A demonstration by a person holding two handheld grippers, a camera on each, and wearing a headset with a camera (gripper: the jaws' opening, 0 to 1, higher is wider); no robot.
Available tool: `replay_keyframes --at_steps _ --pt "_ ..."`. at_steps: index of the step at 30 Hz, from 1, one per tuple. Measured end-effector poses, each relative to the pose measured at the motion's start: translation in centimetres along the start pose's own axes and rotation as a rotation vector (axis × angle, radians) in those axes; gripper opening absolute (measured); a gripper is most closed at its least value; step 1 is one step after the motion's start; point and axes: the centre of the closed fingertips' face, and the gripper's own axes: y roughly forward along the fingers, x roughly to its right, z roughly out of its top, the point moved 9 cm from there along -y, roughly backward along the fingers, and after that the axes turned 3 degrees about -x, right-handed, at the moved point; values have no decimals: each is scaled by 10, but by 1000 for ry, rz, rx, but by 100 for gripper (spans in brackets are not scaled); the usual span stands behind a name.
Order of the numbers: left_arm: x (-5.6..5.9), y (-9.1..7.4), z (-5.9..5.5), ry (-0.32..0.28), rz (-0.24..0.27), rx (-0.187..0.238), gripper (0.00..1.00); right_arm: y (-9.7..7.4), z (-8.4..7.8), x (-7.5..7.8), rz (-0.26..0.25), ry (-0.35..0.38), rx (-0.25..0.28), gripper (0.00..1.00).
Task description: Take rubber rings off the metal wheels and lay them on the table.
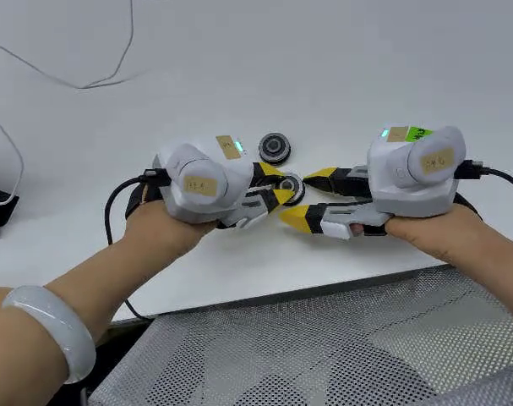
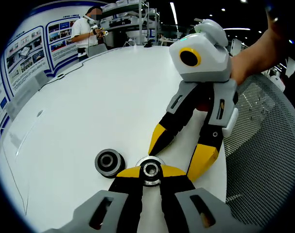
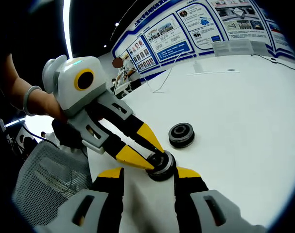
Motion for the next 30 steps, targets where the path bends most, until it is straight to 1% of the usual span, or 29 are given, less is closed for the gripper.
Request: replay_keyframes --at_steps 7,14,18,19,21,27,30 --pt "0 0 0 -1 0 1 13 0 0 1 2 11 6 42" --pt "-1 0 0 -5 -1 4 12 0 1 1 19 52 19 43" --pt "-1 0 -1 -5 -1 3 12 -1 1 1 36 101 32 44" --pt "-1 0 -1 -6 -1 4 12 -2 1 1 45 129 35 44" --pt "-2 0 -1 -5 -1 4 12 -3 1 2 53 144 37 45" --pt "-2 1 -2 -8 0 4 12 -5 -1 2 85 228 58 45" --pt "-3 1 -3 -11 0 6 12 -5 -2 1 95 251 62 45"
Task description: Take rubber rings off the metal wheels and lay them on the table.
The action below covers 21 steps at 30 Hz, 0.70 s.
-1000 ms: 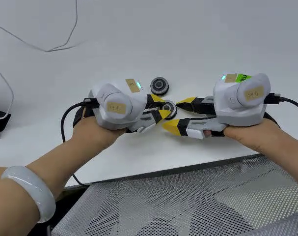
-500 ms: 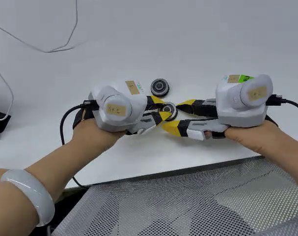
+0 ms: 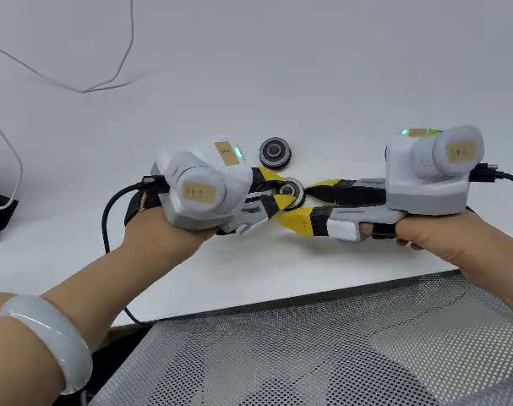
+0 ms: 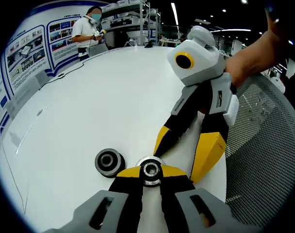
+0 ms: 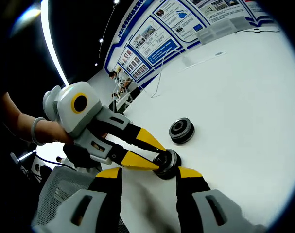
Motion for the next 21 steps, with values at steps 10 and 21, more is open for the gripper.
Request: replay_keyframes --at_steps 10,21 --pt "0 0 -1 -3 -1 4 12 -2 -1 2 41 150 36 45" --pt "2 0 0 -7 0 7 12 -4 -4 6 100 378 120 47"
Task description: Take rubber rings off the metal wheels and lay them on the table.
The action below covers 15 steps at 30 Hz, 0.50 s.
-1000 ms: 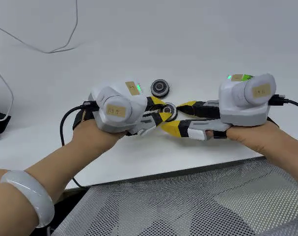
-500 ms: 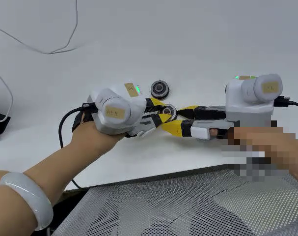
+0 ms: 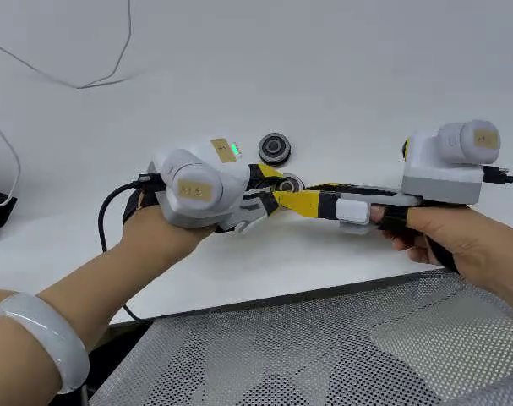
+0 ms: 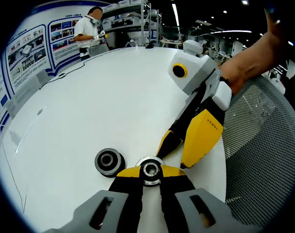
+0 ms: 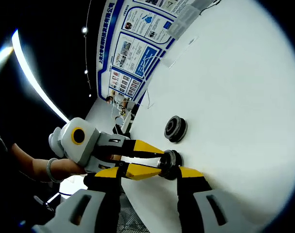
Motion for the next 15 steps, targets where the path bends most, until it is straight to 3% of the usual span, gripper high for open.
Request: replay_keyframes --at_steps 9,15 --pt "1 0 1 14 0 -2 12 0 2 9 -84 54 -5 25" --pt "1 0 1 16 0 1 12 3 0 7 -125 55 -2 22"
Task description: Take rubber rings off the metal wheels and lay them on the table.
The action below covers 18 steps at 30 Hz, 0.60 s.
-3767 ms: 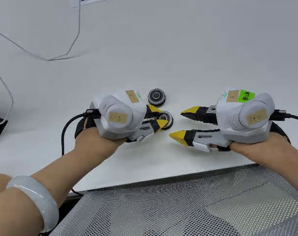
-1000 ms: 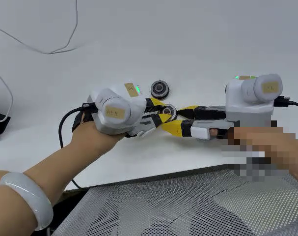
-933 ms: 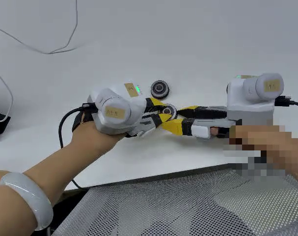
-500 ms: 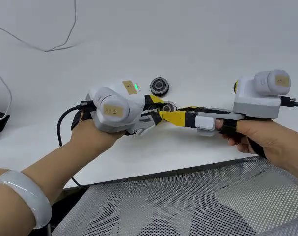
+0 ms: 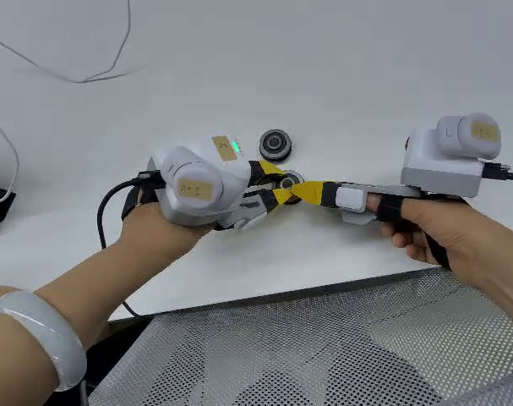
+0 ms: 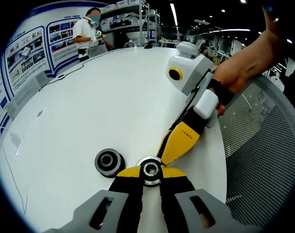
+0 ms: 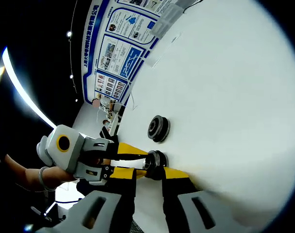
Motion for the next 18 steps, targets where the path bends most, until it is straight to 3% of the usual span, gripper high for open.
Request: replay_keyframes --at_steps 4,13,18 --pt "0 0 0 3 0 -2 12 1 -1 1 -23 55 27 20" --pt "-1 0 -1 1 0 -2 12 0 -3 1 -40 24 51 18" --pt "-1 0 0 1 0 -5 12 -2 -3 3 -47 9 56 9"
